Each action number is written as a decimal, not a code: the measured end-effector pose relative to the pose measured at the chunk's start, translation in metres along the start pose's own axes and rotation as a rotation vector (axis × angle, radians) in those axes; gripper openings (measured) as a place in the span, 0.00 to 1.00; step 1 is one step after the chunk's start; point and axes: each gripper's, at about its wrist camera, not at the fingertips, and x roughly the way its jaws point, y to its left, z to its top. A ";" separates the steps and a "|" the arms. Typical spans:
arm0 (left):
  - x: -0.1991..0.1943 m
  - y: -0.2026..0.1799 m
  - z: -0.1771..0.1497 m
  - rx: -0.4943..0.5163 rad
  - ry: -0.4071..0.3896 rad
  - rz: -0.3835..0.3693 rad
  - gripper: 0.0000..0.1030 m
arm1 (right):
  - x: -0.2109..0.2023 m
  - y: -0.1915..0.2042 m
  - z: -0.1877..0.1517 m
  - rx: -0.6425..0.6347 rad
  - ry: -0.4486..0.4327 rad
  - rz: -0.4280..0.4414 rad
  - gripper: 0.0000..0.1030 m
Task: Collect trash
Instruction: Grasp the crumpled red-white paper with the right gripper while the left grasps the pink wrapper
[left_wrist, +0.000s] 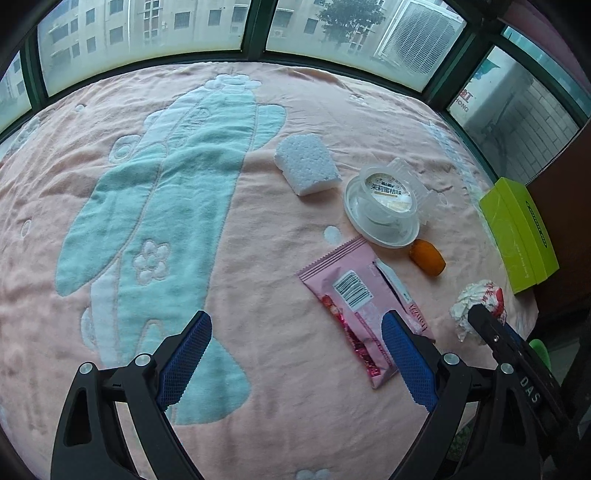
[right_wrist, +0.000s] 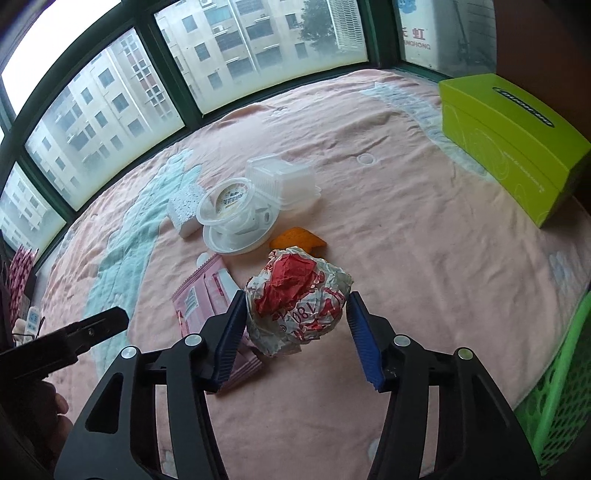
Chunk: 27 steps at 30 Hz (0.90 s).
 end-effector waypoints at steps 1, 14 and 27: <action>0.002 -0.005 0.000 -0.007 0.007 -0.001 0.87 | -0.005 -0.004 -0.003 0.006 -0.006 -0.004 0.53; 0.049 -0.044 0.006 -0.152 0.135 0.037 0.87 | -0.058 -0.051 -0.033 0.061 -0.057 -0.040 0.53; 0.077 -0.061 0.011 -0.224 0.183 0.083 0.91 | -0.070 -0.077 -0.049 0.109 -0.054 -0.050 0.53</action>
